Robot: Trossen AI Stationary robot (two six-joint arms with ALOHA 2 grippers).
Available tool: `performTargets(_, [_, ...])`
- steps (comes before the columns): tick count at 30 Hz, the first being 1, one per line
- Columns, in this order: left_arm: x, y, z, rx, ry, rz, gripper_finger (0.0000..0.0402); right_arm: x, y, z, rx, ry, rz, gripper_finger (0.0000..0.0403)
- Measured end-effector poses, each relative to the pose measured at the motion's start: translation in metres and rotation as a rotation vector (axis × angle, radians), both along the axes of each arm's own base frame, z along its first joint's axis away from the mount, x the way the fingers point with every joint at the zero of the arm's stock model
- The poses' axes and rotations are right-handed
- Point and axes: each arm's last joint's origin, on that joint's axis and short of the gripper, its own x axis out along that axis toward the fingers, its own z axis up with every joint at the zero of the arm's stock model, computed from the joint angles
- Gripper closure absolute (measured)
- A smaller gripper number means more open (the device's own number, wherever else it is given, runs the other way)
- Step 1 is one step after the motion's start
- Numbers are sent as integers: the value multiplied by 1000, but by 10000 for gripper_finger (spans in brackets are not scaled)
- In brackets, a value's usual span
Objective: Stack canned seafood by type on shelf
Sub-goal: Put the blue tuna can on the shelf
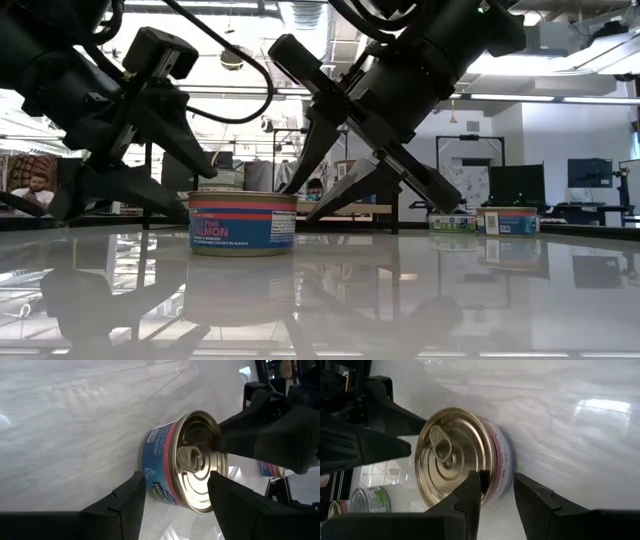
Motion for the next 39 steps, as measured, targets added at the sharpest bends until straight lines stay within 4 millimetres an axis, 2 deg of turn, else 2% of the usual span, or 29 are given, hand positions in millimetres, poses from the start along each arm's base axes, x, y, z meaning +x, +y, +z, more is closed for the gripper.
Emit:
performTargets(7, [1, 0, 1, -26, -12, 12, 198, 0, 1, 0, -1, 0, 4, 275])
performTargets(11, [4, -3, 7, -33, -76, -39, 198, 0, 0, 0, -1, 0, 5, 286])
performTargets(21, [3, 0, 4, -24, -43, -18, 198, -1, 0, 0, -5, 8, 5, 300])
performTargets(31, [3, 0, 4, -28, -40, -10, 198, -1, 0, 0, -4, 10, 3, 302])
performTargets(39, [3, 0, 3, -101, -30, 19, 198, -2, 2, 0, -5, 10, 8, 302])
